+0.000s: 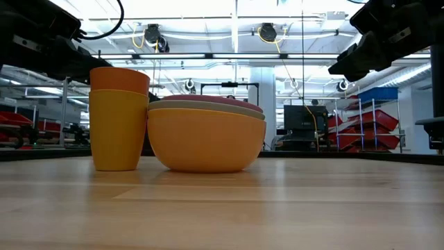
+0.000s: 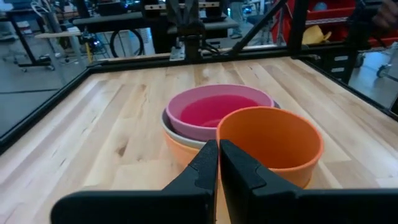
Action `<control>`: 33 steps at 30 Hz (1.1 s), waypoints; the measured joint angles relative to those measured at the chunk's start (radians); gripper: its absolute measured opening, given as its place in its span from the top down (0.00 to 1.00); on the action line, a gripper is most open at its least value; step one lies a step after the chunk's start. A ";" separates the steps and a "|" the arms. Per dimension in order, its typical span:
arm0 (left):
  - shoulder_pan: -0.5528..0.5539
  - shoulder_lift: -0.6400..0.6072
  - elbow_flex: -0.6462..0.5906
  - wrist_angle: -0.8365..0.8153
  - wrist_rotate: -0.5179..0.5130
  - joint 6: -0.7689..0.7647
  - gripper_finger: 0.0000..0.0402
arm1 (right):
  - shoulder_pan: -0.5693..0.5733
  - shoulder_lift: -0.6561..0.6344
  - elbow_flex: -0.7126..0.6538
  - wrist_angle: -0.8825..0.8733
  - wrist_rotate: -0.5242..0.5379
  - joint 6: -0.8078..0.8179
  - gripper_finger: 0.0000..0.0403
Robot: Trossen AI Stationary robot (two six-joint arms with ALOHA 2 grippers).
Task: Nest bowls inside each other
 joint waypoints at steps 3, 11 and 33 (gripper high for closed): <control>0.013 -0.016 -0.050 0.014 0.000 -0.030 1.00 | -0.008 0.000 0.000 0.000 0.000 0.014 1.00; 0.014 -0.021 -0.068 0.049 -0.006 -0.049 1.00 | -0.008 -0.007 -0.037 -0.009 0.042 0.036 1.00; 0.013 -0.020 -0.068 0.042 -0.065 -0.050 1.00 | 0.046 -0.424 -0.203 -0.093 0.164 0.183 1.00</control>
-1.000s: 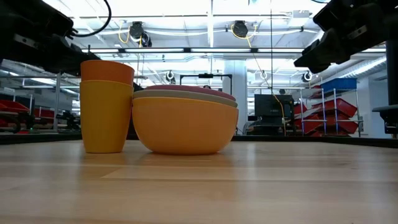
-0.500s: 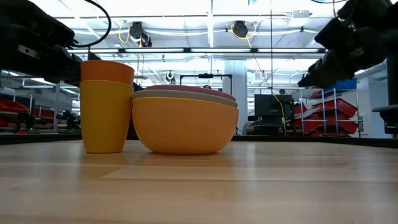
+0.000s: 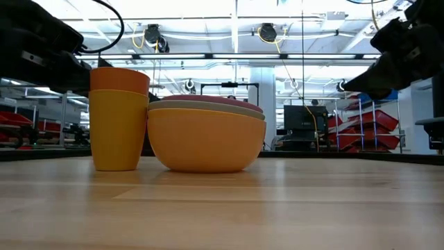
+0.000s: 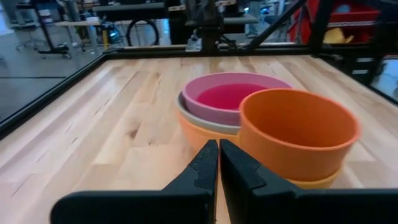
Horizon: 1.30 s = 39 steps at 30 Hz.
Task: Nest bowls inside each other
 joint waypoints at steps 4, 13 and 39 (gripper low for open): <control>0.000 0.000 0.000 -0.007 -0.034 0.004 1.00 | 0.032 -0.037 0.000 -0.035 0.001 0.007 1.00; 0.000 -0.010 0.000 0.009 -0.055 0.000 1.00 | 0.100 -0.089 -0.060 0.037 0.005 0.008 1.00; 0.000 -0.167 0.000 -0.010 -0.078 0.016 1.00 | 0.167 -0.063 -0.116 0.216 0.024 -0.071 1.00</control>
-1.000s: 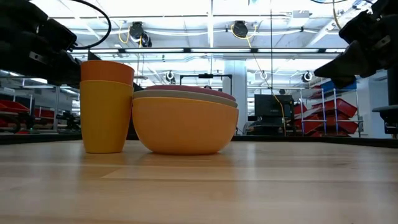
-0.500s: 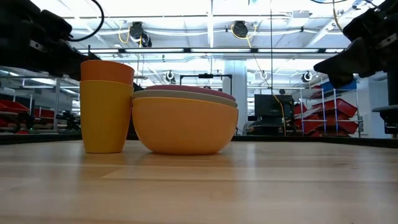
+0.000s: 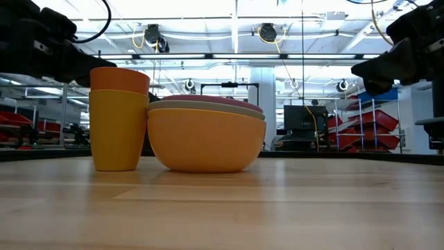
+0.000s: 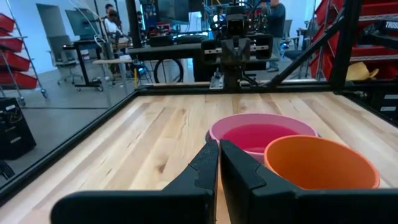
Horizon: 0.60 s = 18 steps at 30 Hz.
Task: Nest bowls inside each other
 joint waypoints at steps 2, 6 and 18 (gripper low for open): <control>-0.002 0.000 0.000 0.000 0.002 0.002 1.00 | 0.000 0.000 0.000 0.000 -0.001 -0.002 1.00; -0.022 0.000 0.000 -0.001 0.013 0.013 1.00 | 0.000 0.000 0.000 0.000 -0.012 -0.009 1.00; -0.102 0.000 0.000 -0.002 0.022 0.009 1.00 | 0.000 0.000 0.000 -0.003 -0.027 -0.011 1.00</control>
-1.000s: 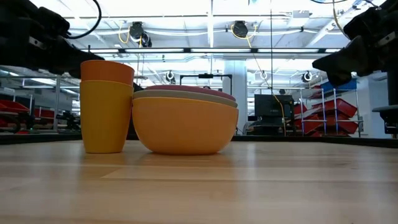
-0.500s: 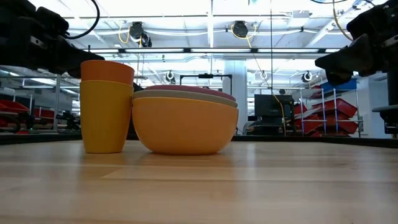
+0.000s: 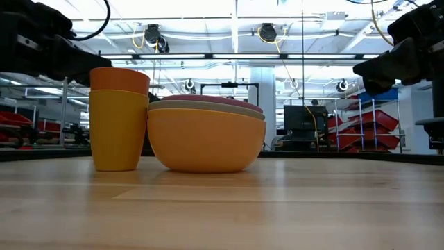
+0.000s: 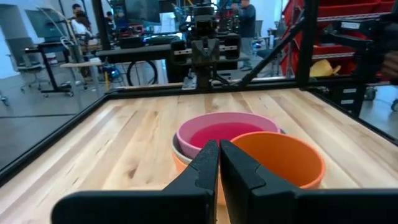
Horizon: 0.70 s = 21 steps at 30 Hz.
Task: Nest bowls inside each other
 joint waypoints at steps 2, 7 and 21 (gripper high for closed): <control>-0.012 0.000 0.000 0.000 0.000 0.000 1.00 | 0.000 0.000 0.000 0.000 0.000 0.000 1.00; -0.030 0.000 0.000 0.000 0.000 0.000 1.00 | 0.000 0.000 0.000 -0.001 -0.001 0.000 1.00; -0.031 0.000 0.000 0.000 -0.003 -0.024 1.00 | -0.001 0.000 0.000 -0.001 -0.001 -0.005 1.00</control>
